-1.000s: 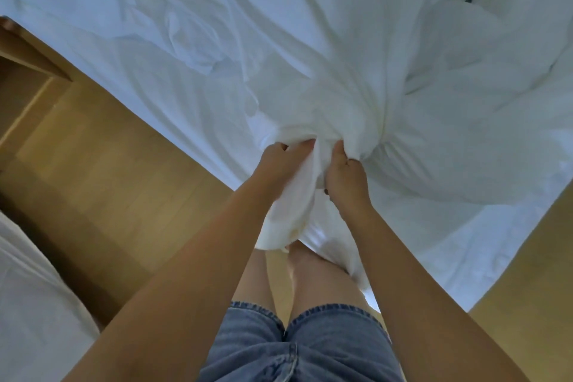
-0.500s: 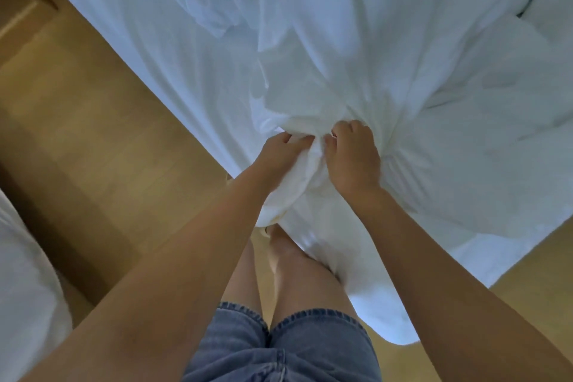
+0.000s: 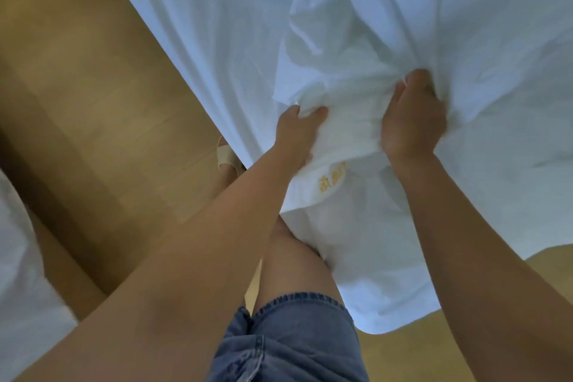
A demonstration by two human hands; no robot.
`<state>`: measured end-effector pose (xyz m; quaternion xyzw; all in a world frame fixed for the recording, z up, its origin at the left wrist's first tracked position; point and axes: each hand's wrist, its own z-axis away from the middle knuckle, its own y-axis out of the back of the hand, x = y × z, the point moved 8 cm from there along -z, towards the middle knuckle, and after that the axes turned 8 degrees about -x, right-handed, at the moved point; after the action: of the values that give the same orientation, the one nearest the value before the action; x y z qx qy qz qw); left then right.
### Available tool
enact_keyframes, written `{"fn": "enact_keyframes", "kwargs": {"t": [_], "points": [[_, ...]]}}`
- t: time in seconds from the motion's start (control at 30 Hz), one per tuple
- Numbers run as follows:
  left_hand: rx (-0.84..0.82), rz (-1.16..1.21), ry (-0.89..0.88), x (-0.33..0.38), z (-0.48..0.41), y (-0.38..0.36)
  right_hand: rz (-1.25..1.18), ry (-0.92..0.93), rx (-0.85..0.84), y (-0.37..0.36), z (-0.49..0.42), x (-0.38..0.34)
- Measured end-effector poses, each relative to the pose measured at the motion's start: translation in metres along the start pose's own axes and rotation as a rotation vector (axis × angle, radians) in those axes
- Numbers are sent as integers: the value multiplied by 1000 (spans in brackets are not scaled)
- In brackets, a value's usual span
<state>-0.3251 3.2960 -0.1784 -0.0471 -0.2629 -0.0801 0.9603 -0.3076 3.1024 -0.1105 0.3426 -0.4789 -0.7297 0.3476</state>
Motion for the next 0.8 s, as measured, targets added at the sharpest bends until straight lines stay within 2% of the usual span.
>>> {"fn": "enact_keyframes", "kwargs": {"t": [0.1,0.2,0.27,0.37,0.43,0.6,0.8], "points": [[-14,-84,-55,8,-2,9,90,207,16,-11,27,-29],[-17,-164,-122,25,0,22,14,501,190,-3,66,-61],[-75,-137,-157,35,1,26,-5,601,180,-3,79,-72],[-134,-213,-175,45,4,24,22,548,-35,-15,71,-76],[-154,-190,-155,45,4,21,58,528,-76,-17,62,-81],[-203,357,222,12,-8,21,59,577,-15,-11,52,-87],[-293,132,306,-10,-4,10,-4,664,14,-9,70,-81]]}}
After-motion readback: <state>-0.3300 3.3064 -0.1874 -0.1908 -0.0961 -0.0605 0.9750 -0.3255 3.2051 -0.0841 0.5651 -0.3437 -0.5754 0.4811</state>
